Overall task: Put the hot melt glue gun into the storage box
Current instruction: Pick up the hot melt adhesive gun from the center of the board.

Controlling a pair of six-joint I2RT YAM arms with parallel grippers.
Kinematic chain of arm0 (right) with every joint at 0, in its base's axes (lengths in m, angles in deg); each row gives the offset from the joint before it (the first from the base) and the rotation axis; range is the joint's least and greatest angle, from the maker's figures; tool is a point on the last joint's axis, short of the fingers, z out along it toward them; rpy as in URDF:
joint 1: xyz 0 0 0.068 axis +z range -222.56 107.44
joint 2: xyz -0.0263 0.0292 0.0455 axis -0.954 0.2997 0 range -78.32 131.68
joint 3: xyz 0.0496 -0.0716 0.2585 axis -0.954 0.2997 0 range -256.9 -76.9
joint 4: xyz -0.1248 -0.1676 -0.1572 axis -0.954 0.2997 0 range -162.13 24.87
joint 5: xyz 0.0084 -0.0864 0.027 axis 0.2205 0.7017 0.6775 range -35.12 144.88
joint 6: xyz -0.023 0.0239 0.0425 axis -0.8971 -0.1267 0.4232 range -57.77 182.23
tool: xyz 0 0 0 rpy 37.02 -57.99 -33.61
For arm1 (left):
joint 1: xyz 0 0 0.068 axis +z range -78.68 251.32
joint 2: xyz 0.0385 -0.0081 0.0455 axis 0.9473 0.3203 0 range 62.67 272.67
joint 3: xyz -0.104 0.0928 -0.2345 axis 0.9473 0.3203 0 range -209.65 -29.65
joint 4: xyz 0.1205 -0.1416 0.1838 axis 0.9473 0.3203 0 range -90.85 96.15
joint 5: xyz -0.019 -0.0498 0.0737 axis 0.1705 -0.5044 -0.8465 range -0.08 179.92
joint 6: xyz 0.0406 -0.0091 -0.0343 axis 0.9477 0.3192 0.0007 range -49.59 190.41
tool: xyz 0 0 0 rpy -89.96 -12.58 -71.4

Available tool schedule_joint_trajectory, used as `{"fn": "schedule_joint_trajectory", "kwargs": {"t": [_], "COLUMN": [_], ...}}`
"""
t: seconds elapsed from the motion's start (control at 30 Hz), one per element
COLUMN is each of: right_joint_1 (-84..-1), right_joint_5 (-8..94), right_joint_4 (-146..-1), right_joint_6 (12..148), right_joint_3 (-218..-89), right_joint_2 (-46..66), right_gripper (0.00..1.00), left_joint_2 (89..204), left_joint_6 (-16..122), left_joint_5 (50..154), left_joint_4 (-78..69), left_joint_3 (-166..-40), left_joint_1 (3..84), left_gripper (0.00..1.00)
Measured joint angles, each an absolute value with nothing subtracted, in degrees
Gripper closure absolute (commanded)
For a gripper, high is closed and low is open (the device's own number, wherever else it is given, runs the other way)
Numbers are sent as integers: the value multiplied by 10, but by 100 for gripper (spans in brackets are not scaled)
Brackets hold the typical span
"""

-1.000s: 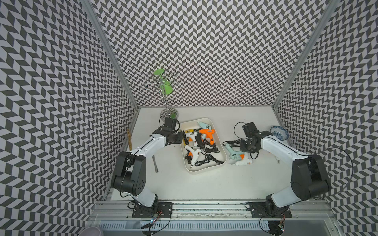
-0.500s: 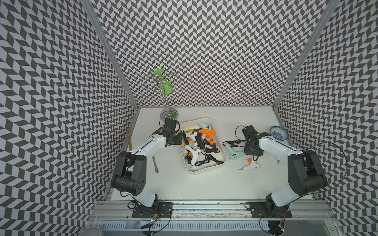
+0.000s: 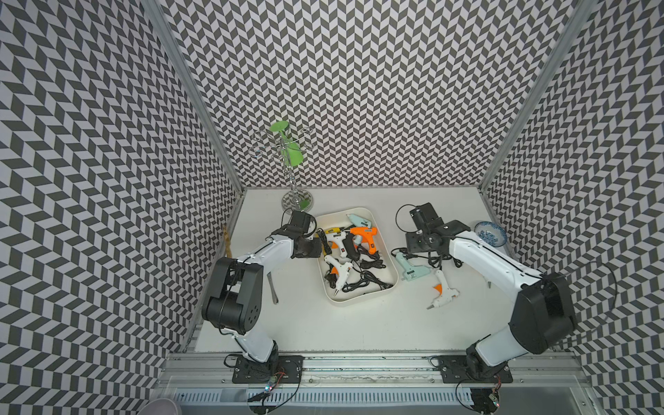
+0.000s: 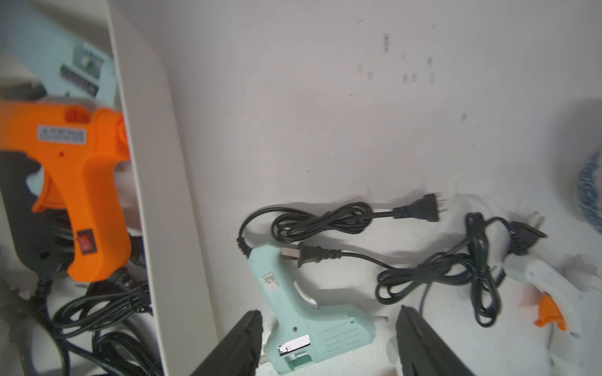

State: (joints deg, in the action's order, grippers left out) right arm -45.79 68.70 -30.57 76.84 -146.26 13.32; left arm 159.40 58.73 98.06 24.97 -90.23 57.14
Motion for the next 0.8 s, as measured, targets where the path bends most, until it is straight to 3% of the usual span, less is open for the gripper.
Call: {"fn": "schedule_joint_trajectory", "kwargs": {"t": [0.47, 0.67, 0.8], "right_joint_1": [-446, -446, -446], "right_joint_5": [640, 639, 640], "right_joint_4": [-415, -434, -444], "right_joint_6": [712, 706, 701], "right_joint_3": [-1405, -1417, -1427], "right_joint_2": [239, 275, 286], "right_gripper": [40, 56, 80], "left_joint_2": [1616, 1647, 1668], "left_joint_6": [592, 607, 614], "left_joint_5": [973, 929, 911], "left_joint_4": [250, 251, 257], "left_joint_3": [-916, -950, -982], "left_joint_1": [574, 575, 575], "left_gripper": [60, 62, 62]}}
